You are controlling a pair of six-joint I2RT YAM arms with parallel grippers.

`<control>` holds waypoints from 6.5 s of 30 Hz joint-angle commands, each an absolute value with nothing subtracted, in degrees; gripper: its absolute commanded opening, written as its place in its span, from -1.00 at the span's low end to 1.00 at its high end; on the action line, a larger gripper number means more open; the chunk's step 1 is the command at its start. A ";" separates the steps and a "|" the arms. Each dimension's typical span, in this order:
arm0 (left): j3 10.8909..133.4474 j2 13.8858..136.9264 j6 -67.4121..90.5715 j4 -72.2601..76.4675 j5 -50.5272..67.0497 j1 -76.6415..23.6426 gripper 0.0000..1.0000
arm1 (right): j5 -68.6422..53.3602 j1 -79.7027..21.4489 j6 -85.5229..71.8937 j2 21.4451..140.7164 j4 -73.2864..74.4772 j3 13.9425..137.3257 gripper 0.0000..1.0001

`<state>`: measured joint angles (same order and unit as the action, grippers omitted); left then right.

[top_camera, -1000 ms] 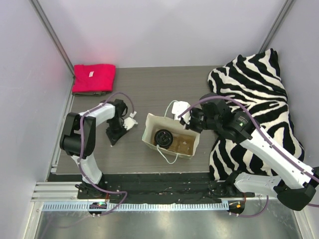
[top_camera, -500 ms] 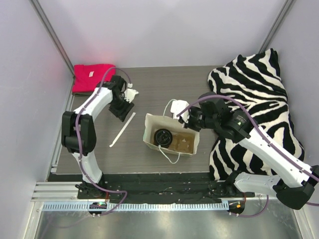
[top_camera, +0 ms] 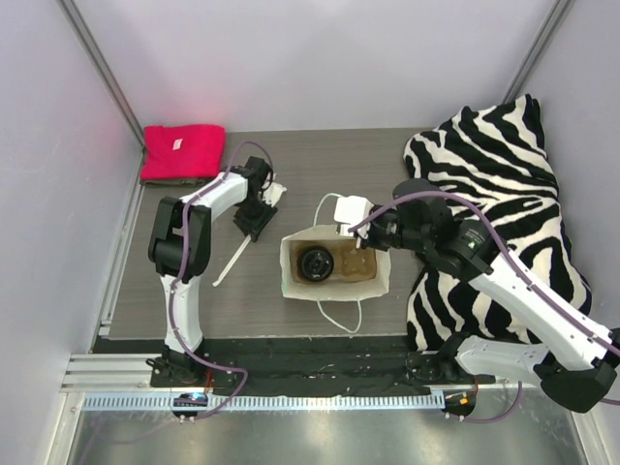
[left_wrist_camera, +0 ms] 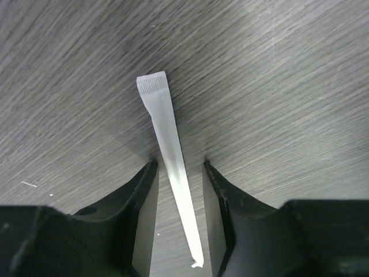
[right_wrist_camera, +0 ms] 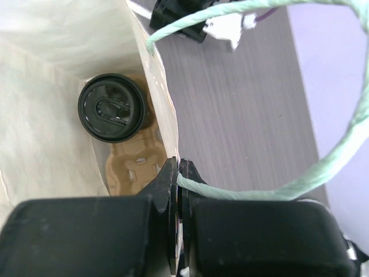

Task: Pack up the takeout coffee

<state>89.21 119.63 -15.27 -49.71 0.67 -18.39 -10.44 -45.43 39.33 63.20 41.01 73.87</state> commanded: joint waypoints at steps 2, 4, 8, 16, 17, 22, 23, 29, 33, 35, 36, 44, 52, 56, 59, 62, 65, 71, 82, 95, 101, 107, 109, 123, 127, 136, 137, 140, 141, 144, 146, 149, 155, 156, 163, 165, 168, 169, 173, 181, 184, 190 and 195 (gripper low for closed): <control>89.65 121.38 -13.62 -47.02 -1.67 -19.51 -0.34 | -11.16 -45.62 43.15 57.66 31.73 71.64 -0.98; 88.43 121.55 -13.62 -46.67 -1.93 -19.77 -0.45 | -11.25 -45.70 43.85 57.22 31.03 70.75 -0.98; 87.19 121.64 -13.71 -45.97 -2.72 -20.13 -0.80 | -11.60 -45.97 44.73 56.60 30.59 70.14 -0.98; 87.01 117.00 -12.04 -47.19 -0.19 -19.95 -1.00 | -11.78 -45.97 40.61 57.30 31.20 70.84 -0.98; 87.27 115.85 -11.69 -47.46 1.56 -19.86 -1.00 | -11.78 -45.97 40.00 57.57 31.55 71.36 -0.98; 91.22 109.61 -10.81 -51.75 5.09 -18.38 -1.00 | -11.08 -45.97 37.54 61.07 33.13 73.73 -0.98; 92.19 108.03 -10.64 -52.46 5.53 -17.93 -1.00 | -11.07 -45.97 37.27 61.69 33.57 74.35 -0.98; 104.57 105.12 -7.74 -60.28 11.24 -13.10 -1.00 | -11.95 -45.88 30.78 65.99 36.21 78.48 -0.98; 113.43 100.91 -4.93 -61.79 14.75 -10.47 -1.00 | -13.71 -45.44 27.60 69.08 38.14 81.29 -0.98; 116.88 99.67 -3.61 -61.61 15.03 -10.46 -1.00 | -14.15 -44.74 26.46 70.39 38.49 82.61 -0.98; 120.29 98.62 -3.34 -60.92 15.81 -10.46 -1.00 | -14.76 -44.30 25.41 71.27 38.67 82.97 -0.98; 128.41 93.44 1.22 -50.92 26.62 -10.63 -1.00 | -23.90 -38.24 22.94 76.46 41.39 88.06 -0.99; 129.82 89.13 2.74 -43.33 33.92 -15.20 -1.00 | -31.89 -34.11 26.37 79.53 44.65 89.73 -0.98; 128.50 86.41 -1.91 -43.07 34.80 -21.77 -1.00 | -36.38 -31.47 26.37 82.17 46.93 92.45 -0.98; 126.40 85.17 -7.00 -42.98 34.89 -26.78 -1.00 | -39.28 -30.33 26.54 84.72 49.03 94.82 -0.98; 123.15 84.03 -11.41 -41.58 34.98 -31.18 -1.00 | -40.87 -29.71 26.72 86.30 50.09 96.33 -0.98; 118.84 83.15 -13.09 -38.60 35.51 -34.18 -1.00 | -41.40 -29.36 26.81 87.18 50.18 97.38 -0.99; 110.49 81.91 -16.96 -33.67 36.91 -37.00 -1.00 | -44.12 -28.39 26.89 89.99 51.59 100.28 -0.98; 98.01 81.21 -26.80 -30.67 34.89 -37.71 -1.00 | -45.88 -27.95 28.39 93.78 54.58 103.01 -0.98; 87.19 80.16 -33.48 -30.32 34.98 -36.56 -1.00 | -47.37 -27.51 31.02 95.71 57.92 105.12 -0.98; 84.29 78.93 -36.21 -31.55 35.16 -35.77 -1.00 | -47.64 -27.07 32.34 95.98 58.80 105.20 -0.98; 82.09 79.01 -40.51 -34.19 34.72 -34.81 -1.00 | -48.07 -26.54 33.57 97.12 60.12 106.61 -0.98; 81.83 79.45 -41.30 -35.24 34.63 -34.19 -1.00 | -48.16 -26.37 33.92 97.38 60.82 107.31 -0.98; 86.21 84.20 -41.32 -41.39 32.43 -33.93 -0.11 | -48.78 -25.93 35.59 99.05 62.67 109.07 -0.98; 89.99 85.34 -38.94 -42.89 32.96 -33.93 0.01 | -48.69 -25.75 35.68 99.49 62.75 109.25 -0.98; 97.91 85.43 -32.96 -42.98 34.63 -33.93 0.01 | -48.25 -25.66 36.30 100.81 62.67 110.13 -0.98; 98.78 85.43 -31.91 -42.98 34.28 -33.84 0.00 | -48.16 -25.58 36.39 100.90 62.67 110.21 -0.98; 100.71 85.69 -26.93 -42.02 33.75 -32.70 -0.04 | -47.64 -25.58 36.82 101.51 62.58 110.74 -0.97; 101.51 86.30 -25.15 -41.75 33.92 -32.09 -0.03 | -47.38 -25.58 37.09 101.95 62.40 111.00 -0.97; 106.33 88.06 -16.39 -41.66 34.89 -29.10 0.04 | -45.27 -25.31 37.09 102.39 61.18 111.88 -0.94; 110.10 90.08 -12.15 -41.75 35.77 -26.21 0.11 | -43.87 -25.23 37.18 103.01 60.65 112.58 -0.94; 113.37 91.84 -4.24 -41.31 36.30 -22.08 0.25 | -42.81 -25.05 37.18 103.97 59.68 113.90 -0.94; 112.77 92.55 5.09 -41.13 35.42 -14.52 0.34 | -40.26 -24.61 34.74 106.25 55.91 115.57 -0.98; 112.33 92.55 5.53 -41.39 35.25 -13.81 0.34 | -38.60 -24.52 33.32 106.78 54.25 116.36 -0.98; 105.13 89.56 5.01 -41.31 29.72 -11.07 0.36 | -33.69 -22.06 17.07 108.99 45.98 118.22 -0.98; 104.42 89.38 4.66 -41.92 26.65 -10.90 0.35 | -32.09 -21.53 10.94 107.67 41.78 116.46 -0.98; 103.71 89.73 4.39 -42.71 25.32 -10.55 0.34 | -27.96 -21.44 4.68 105.21 35.98 112.07 -0.98; 103.36 89.82 4.39 -42.80 24.88 -10.55 0.34 | -26.82 -21.36 1.44 103.29 34.56 110.67 -0.98; 102.66 90.35 4.48 -42.63 23.65 -10.46 0.36 | -25.49 -21.36 -4.47 99.23 28.75 102.15 -0.98; 102.92 92.20 5.01 -44.47 21.62 -10.02 0.44 | -24.08 -21.36 -5.98 97.56 26.54 98.26 -0.82; 102.66 92.37 5.45 -44.65 21.44 -9.67 0.47 | -25.40 -21.36 -5.98 96.68 26.37 97.21 -0.55; 102.66 92.72 6.15 -44.91 21.62 -9.23 0.53 | -26.19 -21.36 -5.71 95.28 26.63 96.77 -0.09; 102.92 92.81 6.33 -45.44 21.97 -8.79 0.56 | -26.72 -21.36 -5.27 93.87 26.98 97.82 0.16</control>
<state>102.74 92.86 5.61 -44.93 21.82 -9.43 -25.58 -21.15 -5.37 98.35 29.36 96.51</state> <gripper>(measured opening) 0.771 0.513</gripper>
